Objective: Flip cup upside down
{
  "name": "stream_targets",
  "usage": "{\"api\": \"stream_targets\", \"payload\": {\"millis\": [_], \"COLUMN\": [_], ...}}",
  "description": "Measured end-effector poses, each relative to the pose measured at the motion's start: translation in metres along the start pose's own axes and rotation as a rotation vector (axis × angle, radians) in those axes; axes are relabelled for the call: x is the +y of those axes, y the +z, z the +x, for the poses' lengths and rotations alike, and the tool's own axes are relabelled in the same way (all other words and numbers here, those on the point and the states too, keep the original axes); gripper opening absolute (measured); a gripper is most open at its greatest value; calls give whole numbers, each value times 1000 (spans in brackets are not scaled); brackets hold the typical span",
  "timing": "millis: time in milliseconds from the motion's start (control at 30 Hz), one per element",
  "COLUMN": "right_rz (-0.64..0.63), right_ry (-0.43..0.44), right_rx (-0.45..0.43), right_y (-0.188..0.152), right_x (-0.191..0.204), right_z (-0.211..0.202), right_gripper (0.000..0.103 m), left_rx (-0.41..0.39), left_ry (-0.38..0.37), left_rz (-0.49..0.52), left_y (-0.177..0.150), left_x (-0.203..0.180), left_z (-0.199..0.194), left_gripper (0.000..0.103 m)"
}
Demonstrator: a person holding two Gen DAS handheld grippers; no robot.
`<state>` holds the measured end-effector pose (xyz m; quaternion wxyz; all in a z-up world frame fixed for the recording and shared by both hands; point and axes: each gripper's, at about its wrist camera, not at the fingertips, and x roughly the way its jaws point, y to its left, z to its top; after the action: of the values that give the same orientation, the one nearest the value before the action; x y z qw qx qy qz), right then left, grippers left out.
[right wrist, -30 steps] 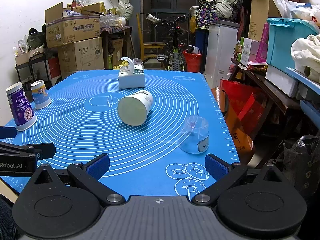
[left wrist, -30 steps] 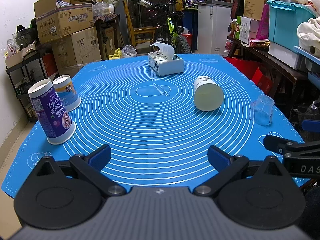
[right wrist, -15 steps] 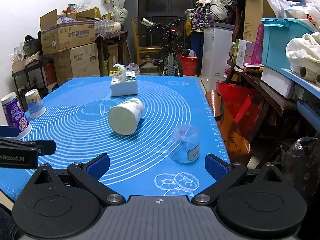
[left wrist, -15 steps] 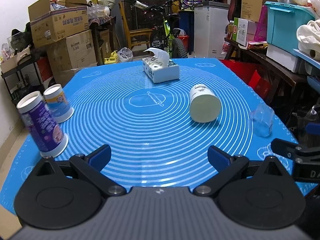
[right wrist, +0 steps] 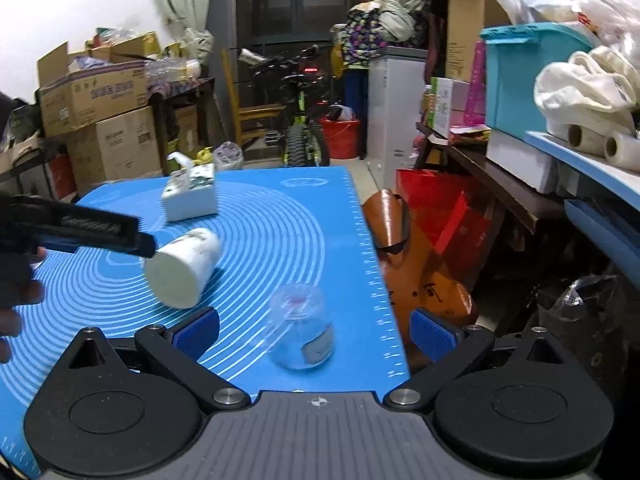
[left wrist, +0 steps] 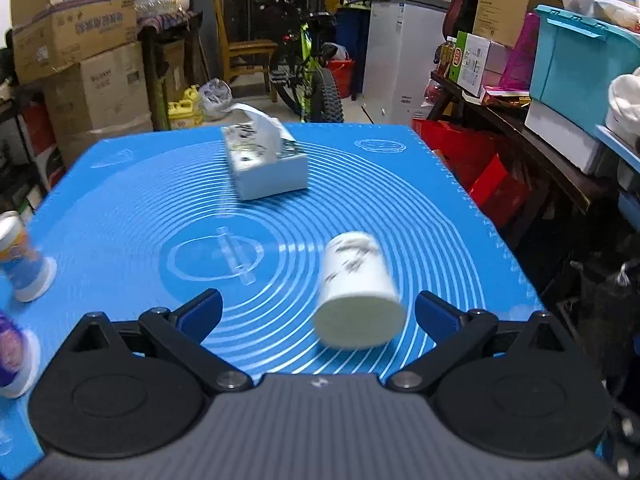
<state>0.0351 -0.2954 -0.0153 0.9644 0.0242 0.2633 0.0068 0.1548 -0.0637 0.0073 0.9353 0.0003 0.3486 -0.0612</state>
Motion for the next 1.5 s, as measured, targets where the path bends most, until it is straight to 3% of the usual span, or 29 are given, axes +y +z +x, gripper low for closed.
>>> {"api": "stream_targets", "payload": {"millis": [233, 333, 367, 500, 767, 1000, 1367, 1500], "right_rz": [33, 41, 43, 47, 39, 16, -31, -34], "right_ry": [-26, -34, -35, -36, -21, 24, 67, 64], "right_rx": [12, 22, 25, 30, 19, 22, 68, 80], "right_y": [1, -1, -1, -3, 0, 0, -10, -11], "right_x": [-21, -26, -27, -27, -17, 5, 39, 39], "right_z": [14, 19, 21, 21, 13, 7, 3, 3], "right_gripper": [101, 101, 101, 101, 101, 101, 101, 101], "left_rx": [92, 142, 161, 169, 147, 146, 230, 209], "left_ry": [38, 21, 14, -13, -43, -19, -36, -25], "left_rz": [16, 25, 23, 10, 24, 40, -35, -25], "left_y": [14, 10, 9, 7, 1, -32, -64, -70], "left_x": [-23, -24, -24, -22, -6, 17, 37, 36], "left_z": [57, 68, 71, 70, 22, -32, -28, -27], "left_gripper": [99, 76, 63, 57, 56, 57, 59, 62]}}
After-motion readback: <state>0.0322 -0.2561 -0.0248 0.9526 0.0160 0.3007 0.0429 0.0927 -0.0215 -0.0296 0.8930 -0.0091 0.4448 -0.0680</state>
